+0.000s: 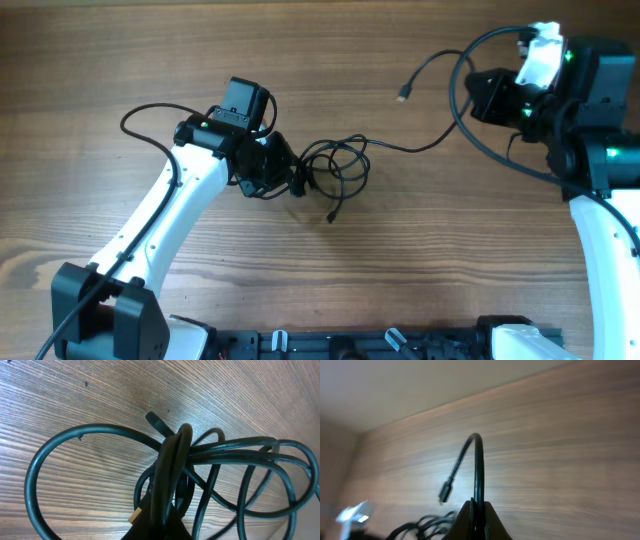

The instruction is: Untangle cables

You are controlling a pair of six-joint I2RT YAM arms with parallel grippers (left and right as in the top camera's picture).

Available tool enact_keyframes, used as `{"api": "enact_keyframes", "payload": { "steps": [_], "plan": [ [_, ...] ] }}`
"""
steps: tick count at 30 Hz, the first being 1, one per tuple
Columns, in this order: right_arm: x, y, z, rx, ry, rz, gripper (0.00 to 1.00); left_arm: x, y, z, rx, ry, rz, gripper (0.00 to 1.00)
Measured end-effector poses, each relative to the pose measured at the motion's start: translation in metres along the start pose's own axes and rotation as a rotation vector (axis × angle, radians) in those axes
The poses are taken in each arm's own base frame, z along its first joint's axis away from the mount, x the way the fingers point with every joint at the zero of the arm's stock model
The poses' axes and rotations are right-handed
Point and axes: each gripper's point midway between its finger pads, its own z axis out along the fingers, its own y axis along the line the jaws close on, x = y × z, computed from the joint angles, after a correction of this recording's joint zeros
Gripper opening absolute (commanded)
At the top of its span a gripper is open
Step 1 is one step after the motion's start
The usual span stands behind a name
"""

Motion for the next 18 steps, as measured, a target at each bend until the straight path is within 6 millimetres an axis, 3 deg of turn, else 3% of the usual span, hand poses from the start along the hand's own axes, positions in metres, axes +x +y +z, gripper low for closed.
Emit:
{"api": "enact_keyframes", "payload": {
  "steps": [3, 10, 15, 16, 17, 18],
  "plan": [
    [0.005, -0.025, 0.019, 0.103, 0.036, 0.036, 0.04, 0.000, 0.000, 0.000, -0.001, 0.000, 0.000, 0.04],
    [0.030, -0.083, 0.123, 0.197, 0.183, 0.079, 0.04, 0.003, 0.004, 0.000, -0.017, 0.014, 0.009, 0.04],
    [0.043, -0.096, 0.152, 0.165, 0.231, 0.108, 0.05, 0.007, 0.007, 0.000, -0.026, 0.029, 0.081, 0.04],
    [0.044, -0.097, 0.153, 0.156, 0.238, 0.110, 0.17, 0.008, 0.007, 0.000, -0.027, 0.034, 0.095, 0.04],
    [0.045, -0.096, 0.153, 0.141, 0.244, 0.103, 0.40, 0.008, 0.008, 0.000, -0.027, 0.038, 0.111, 0.04],
    [0.045, -0.095, 0.153, 0.131, 0.247, 0.095, 0.50, 0.009, 0.008, 0.000, -0.026, 0.041, 0.119, 0.04]
  ]
}}
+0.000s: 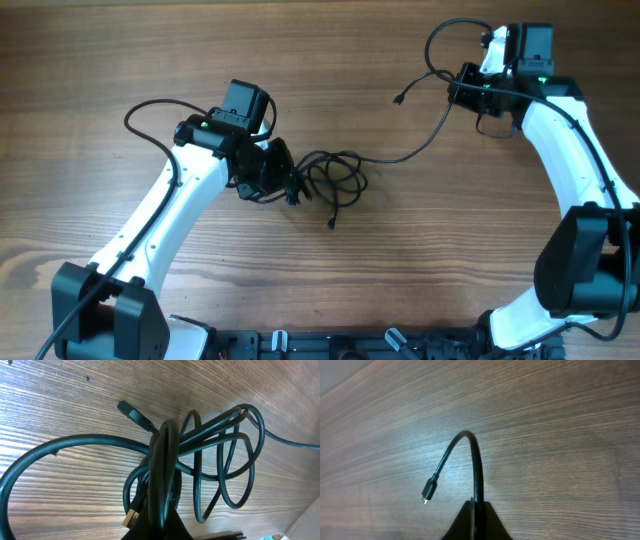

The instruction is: Untangle cables

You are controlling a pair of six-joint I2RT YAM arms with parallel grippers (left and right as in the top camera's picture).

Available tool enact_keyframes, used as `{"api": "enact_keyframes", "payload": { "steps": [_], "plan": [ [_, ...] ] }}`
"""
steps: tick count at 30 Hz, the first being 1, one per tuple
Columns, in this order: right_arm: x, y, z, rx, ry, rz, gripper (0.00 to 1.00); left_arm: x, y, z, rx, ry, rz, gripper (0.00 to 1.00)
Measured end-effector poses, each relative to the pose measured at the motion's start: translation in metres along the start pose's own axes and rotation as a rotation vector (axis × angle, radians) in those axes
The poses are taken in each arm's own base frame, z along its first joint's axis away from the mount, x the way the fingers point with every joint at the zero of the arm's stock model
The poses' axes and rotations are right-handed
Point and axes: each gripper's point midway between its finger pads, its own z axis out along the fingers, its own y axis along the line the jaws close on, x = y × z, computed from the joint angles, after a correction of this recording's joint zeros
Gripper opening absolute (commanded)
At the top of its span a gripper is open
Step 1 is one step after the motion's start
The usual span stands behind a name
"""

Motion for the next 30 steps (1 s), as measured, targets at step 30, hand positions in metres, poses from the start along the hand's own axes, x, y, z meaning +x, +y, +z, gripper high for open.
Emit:
{"api": "enact_keyframes", "payload": {
  "steps": [30],
  "plan": [
    [0.184, 0.224, -0.053, -0.506, 0.307, -0.776, 0.54, -0.028, -0.009, -0.012, 0.150, -0.027, -0.134, 0.04]
  ]
}}
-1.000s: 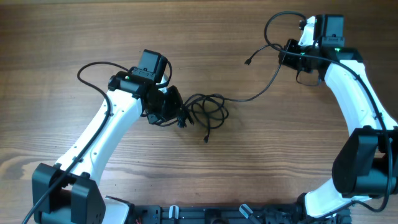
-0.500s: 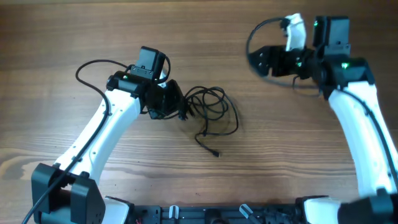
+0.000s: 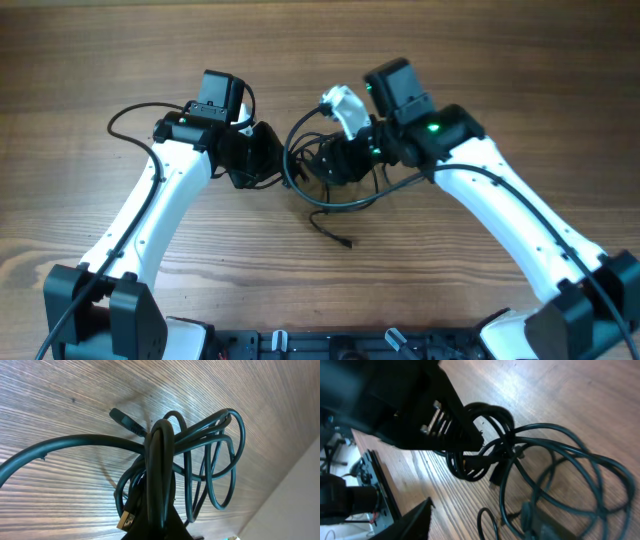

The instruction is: Untangle cables

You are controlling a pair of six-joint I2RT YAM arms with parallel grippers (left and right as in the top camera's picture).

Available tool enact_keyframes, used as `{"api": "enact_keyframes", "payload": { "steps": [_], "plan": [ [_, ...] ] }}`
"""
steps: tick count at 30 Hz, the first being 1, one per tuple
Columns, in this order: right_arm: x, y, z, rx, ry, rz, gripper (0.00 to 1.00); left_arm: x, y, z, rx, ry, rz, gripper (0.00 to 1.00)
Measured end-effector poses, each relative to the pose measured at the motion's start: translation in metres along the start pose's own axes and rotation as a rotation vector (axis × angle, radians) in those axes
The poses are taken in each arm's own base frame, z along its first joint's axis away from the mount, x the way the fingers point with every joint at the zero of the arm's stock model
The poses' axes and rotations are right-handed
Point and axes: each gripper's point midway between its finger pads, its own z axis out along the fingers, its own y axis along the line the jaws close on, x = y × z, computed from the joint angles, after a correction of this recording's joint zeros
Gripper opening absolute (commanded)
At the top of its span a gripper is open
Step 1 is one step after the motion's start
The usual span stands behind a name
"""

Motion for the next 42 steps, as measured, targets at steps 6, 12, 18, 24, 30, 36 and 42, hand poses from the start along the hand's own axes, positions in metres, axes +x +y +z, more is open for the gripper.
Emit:
{"api": "enact_keyframes", "payload": {
  "steps": [6, 12, 18, 24, 30, 36, 42],
  "plan": [
    [0.010, -0.007, 0.021, -0.013, 0.054, 0.011, 0.47, -0.001, -0.003, -0.006, 0.061, 0.038, -0.032, 0.04],
    [0.009, -0.005, 0.021, -0.028, 0.051, -0.007, 0.43, -0.013, 0.002, -0.015, 0.100, 0.034, -0.085, 0.04],
    [0.010, -0.005, 0.021, -0.030, 0.055, -0.037, 0.43, -0.011, 0.000, -0.015, 0.114, 0.046, -0.085, 0.04],
    [0.018, -0.010, 0.033, -0.041, 0.092, -0.035, 0.44, -0.009, -0.003, -0.016, 0.127, 0.060, -0.084, 0.04],
    [0.036, -0.024, 0.059, -0.056, 0.168, 0.000, 0.36, -0.009, -0.003, -0.016, 0.129, 0.061, -0.084, 0.04],
    [0.024, -0.018, 0.061, -0.098, 0.117, 0.000, 0.08, -0.009, -0.003, -0.016, 0.129, 0.061, -0.084, 0.04],
    [0.016, -0.015, 0.059, -0.129, 0.088, 0.095, 0.04, -0.008, -0.003, -0.016, 0.131, 0.064, -0.084, 0.04]
  ]
}}
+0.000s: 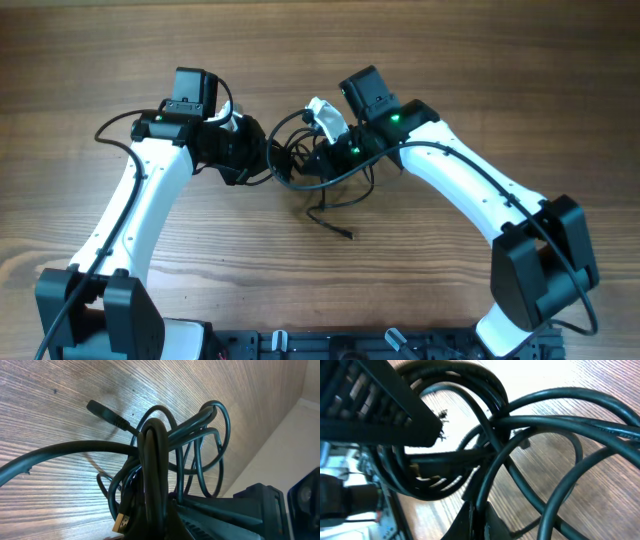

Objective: Untangle cables
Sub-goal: 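Pull a black cable strand far rightward with the right gripper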

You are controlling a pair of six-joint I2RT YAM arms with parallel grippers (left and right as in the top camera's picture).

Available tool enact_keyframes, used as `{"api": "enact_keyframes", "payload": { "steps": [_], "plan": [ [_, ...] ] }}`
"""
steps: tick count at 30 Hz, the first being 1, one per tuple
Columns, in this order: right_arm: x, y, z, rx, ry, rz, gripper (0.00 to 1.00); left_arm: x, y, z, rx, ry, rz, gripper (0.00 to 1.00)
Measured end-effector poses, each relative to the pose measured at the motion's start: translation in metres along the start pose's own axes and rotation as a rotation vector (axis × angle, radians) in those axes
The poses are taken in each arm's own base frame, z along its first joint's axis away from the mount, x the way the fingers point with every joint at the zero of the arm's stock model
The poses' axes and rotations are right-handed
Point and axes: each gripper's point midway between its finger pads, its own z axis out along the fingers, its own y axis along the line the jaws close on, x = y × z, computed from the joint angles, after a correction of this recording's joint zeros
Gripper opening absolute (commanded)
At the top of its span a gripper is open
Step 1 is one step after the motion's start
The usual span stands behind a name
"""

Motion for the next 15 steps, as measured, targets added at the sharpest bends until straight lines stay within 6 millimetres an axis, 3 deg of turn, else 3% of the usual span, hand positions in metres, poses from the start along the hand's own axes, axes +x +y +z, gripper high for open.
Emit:
{"api": "enact_keyframes", "payload": {
  "steps": [3, 5, 8, 11, 15],
  "plan": [
    [-0.018, 0.008, -0.021, -0.073, -0.083, 0.024, 0.04, 0.000, 0.000, 0.000, 0.000, -0.001, 0.001, 0.04],
    [-0.040, 0.016, -0.049, -0.127, -0.189, 0.025, 0.04, 0.000, 0.000, 0.000, -0.001, 0.000, 0.000, 0.04],
    [-0.080, 0.033, -0.121, -0.227, -0.405, -0.009, 0.05, 0.000, 0.000, 0.000, -0.001, 0.000, -0.001, 0.04],
    [-0.102, 0.047, -0.190, -0.315, -0.565, -0.050, 0.05, 0.000, 0.000, 0.000, 0.002, 0.003, 0.000, 0.04],
    [-0.104, 0.044, -0.239, -0.384, -0.629, 0.012, 0.05, 0.002, -0.002, 0.000, 0.013, 0.014, 0.001, 0.04]
  ]
}}
